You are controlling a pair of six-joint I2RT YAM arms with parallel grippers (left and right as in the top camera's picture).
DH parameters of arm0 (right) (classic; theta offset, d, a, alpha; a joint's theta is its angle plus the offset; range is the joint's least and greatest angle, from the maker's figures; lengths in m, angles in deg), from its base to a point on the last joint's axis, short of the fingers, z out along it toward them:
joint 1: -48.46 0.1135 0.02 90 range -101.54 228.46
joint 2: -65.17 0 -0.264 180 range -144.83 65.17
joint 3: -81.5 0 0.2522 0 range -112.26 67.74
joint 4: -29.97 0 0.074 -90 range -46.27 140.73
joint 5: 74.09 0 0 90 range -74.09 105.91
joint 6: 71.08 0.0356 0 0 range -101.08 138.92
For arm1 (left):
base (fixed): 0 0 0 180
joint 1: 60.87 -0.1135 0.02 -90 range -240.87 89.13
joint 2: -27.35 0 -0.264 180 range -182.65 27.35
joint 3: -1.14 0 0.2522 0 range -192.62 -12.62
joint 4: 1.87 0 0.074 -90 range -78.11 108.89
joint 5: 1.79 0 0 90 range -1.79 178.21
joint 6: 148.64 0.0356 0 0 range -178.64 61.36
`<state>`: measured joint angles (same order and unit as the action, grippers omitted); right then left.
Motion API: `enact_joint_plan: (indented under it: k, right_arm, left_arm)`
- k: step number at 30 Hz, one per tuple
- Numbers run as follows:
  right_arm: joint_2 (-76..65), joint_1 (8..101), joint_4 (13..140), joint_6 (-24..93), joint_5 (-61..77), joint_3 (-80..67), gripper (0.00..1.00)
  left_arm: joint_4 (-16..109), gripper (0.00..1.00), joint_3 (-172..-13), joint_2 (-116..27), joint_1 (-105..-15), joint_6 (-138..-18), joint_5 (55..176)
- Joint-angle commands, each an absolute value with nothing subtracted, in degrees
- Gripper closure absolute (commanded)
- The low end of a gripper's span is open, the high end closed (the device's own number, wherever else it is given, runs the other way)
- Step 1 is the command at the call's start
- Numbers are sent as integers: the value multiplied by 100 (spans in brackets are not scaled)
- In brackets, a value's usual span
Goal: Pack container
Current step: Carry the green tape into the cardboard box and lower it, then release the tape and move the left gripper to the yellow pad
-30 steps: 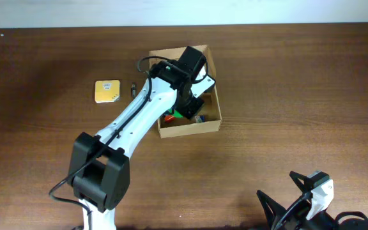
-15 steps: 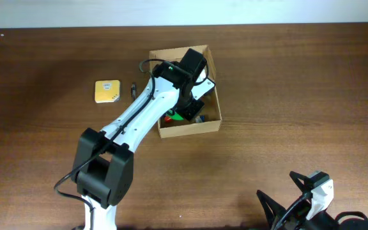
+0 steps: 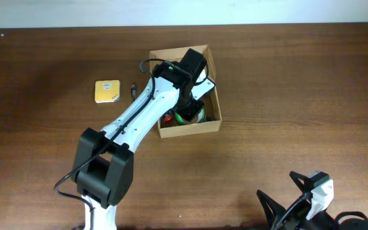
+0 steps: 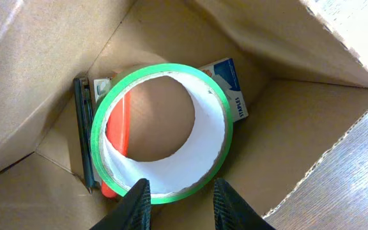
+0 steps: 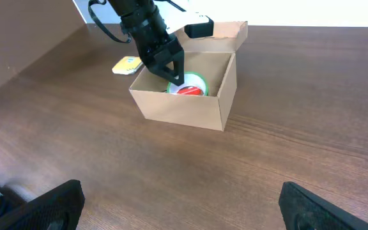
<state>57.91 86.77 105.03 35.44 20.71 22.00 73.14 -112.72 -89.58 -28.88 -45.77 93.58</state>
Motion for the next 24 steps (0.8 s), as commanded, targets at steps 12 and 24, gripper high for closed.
enact_joint_plan:
  k: [12, 24]
  right_arm:
    - [5834, 8707, 10487, 3587, 2060, 2222, 1]
    - [5834, 8707, 10487, 3587, 2060, 2222, 1]
  left_arm:
    - [7500, 69, -11995, -8805, -3103, -4894, 8580]
    - [8659, 0, -12837, -8092, -5054, -5603, 7837]
